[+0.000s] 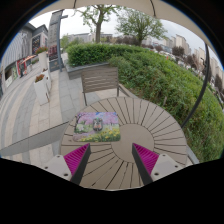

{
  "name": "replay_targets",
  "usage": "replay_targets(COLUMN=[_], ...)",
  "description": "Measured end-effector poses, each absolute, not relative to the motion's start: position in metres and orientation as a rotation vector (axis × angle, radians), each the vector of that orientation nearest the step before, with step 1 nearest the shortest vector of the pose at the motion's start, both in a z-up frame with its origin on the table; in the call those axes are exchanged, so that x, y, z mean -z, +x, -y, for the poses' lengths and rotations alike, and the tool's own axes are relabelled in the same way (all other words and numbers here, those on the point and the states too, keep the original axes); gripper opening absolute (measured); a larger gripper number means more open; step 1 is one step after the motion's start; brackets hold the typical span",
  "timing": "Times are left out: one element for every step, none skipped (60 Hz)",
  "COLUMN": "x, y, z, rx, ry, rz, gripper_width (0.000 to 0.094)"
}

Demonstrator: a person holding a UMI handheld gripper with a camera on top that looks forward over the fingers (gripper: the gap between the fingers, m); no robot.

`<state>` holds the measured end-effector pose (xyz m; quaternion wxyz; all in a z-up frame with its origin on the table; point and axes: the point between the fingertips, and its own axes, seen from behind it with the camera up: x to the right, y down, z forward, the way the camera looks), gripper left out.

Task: Arrange mouse

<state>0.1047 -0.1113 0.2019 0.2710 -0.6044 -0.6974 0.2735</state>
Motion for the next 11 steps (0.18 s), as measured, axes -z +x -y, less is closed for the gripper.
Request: replay_targets(x=[-0.201, -0.2, -0.199, -0.198, -0.196, -0.195, -0.195, -0.194, -0.194, -0.193, -0.193], y=[0.106, 0.109, 0.111, 0.112, 0.113, 0.114, 0.114, 0.114, 0.115, 0.116, 0.116], z=[0.111, 0.112, 0.112, 0.112, 0.113, 0.113, 0.113, 0.114, 0.114, 0.115, 0.115], rx=[-0.733, -0.726, -0.723, -0.722, -0.722, -0.722, -0.722, -0.723, -0.723, -0.724, -0.724], ry=[-1.629, -1.63, -1.633, -1.637, -1.64, -1.643, -1.644, -1.643, -1.642, -1.641, -1.642], rz=[1.881, 1.885, 1.89, 1.892, 1.892, 1.89, 1.888, 1.888, 1.89, 1.893, 1.895], gripper_width=[0.0852, 0.0851, 0.0851, 0.085, 0.0852, 0.0852, 0.0852, 0.0852, 0.0852, 0.0852, 0.0853])
